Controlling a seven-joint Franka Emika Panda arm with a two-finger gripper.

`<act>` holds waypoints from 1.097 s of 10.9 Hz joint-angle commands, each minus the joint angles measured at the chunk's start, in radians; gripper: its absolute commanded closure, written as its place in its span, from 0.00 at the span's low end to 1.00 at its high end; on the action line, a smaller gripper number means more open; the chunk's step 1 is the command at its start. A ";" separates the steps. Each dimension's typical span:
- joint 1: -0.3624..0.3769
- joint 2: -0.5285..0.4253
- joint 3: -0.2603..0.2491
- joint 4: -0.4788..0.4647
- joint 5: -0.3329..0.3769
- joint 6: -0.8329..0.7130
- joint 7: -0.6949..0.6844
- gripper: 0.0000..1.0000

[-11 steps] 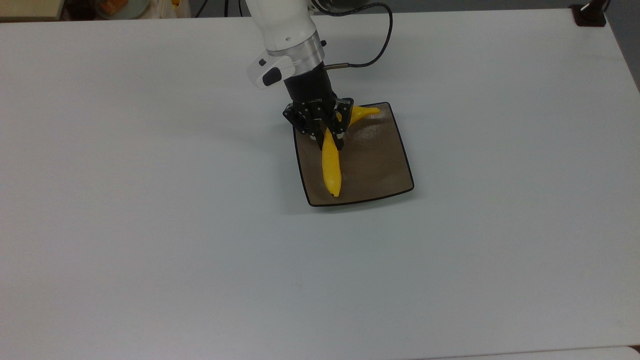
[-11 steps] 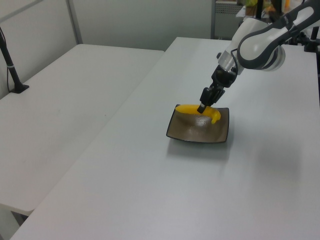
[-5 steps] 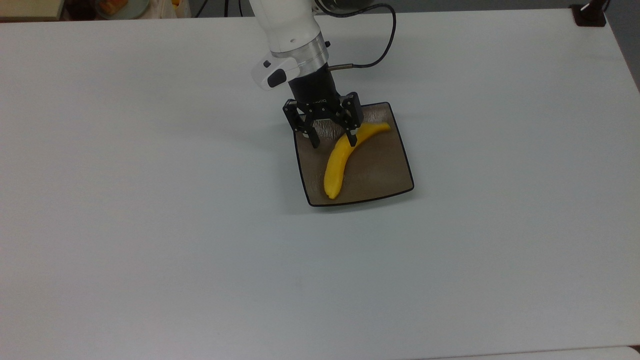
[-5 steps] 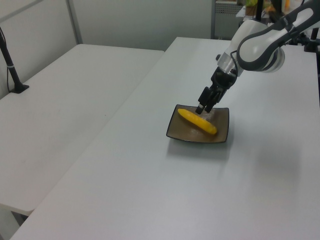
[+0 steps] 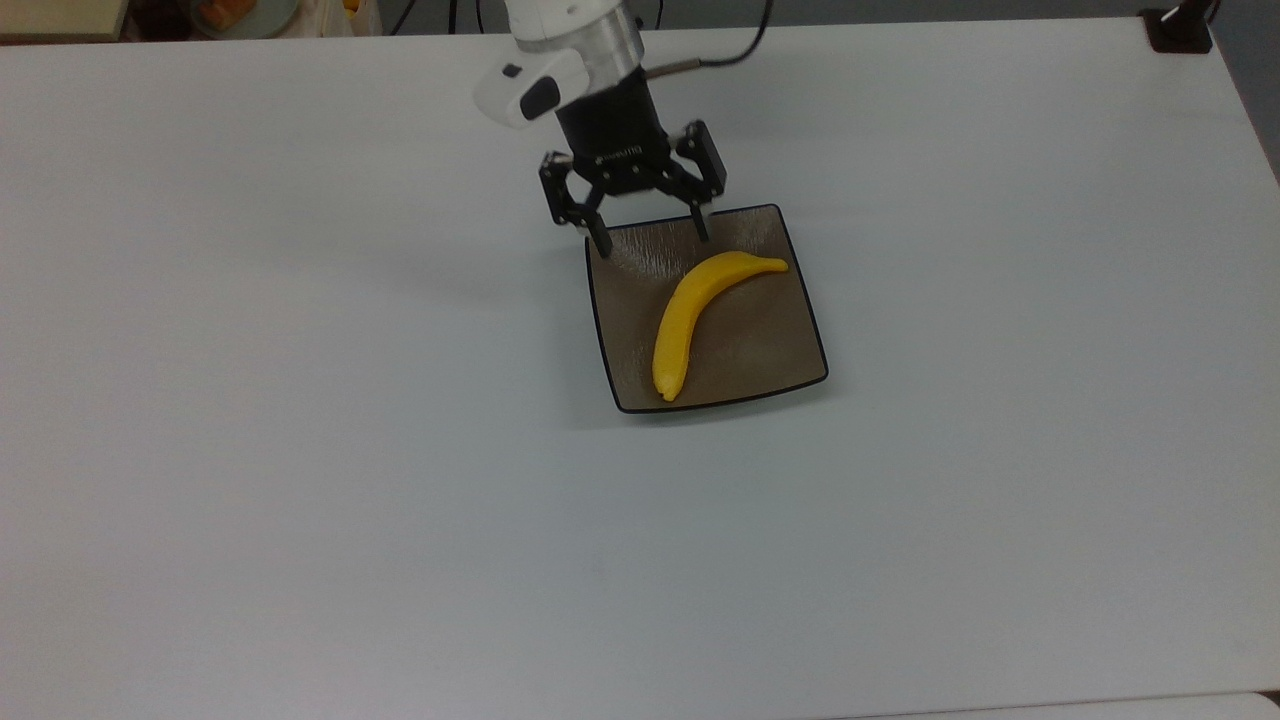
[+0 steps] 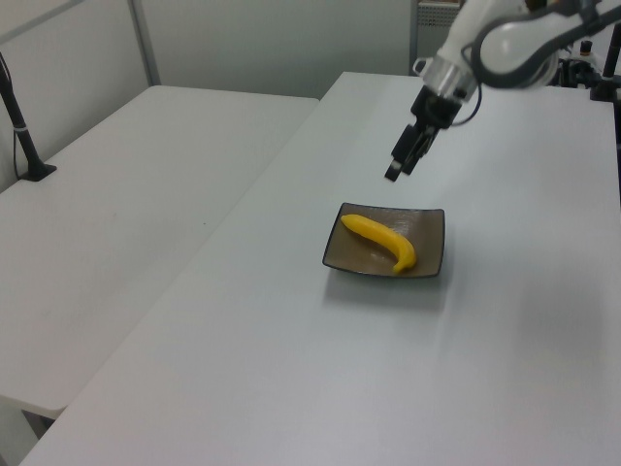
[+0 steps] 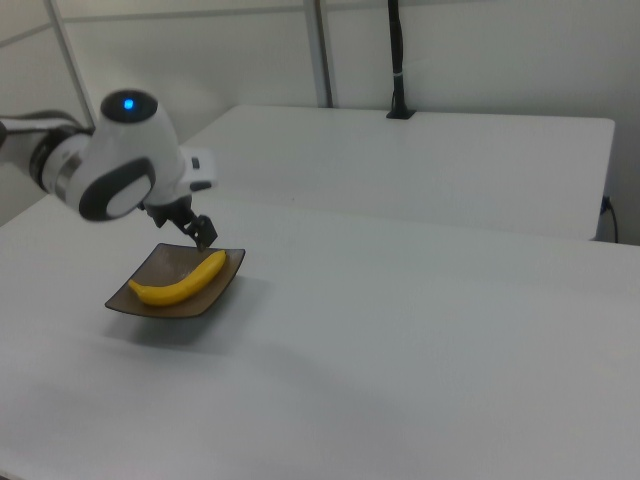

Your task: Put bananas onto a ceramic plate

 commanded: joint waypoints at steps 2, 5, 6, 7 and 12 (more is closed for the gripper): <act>-0.062 -0.037 -0.043 0.303 -0.261 -0.643 0.084 0.00; -0.039 -0.056 -0.066 0.443 -0.342 -0.830 0.151 0.00; -0.009 -0.067 -0.065 0.443 -0.411 -0.837 0.187 0.00; 0.010 -0.067 -0.056 0.443 -0.466 -0.838 0.201 0.00; 0.031 -0.060 -0.054 0.414 -0.482 -0.781 0.175 0.00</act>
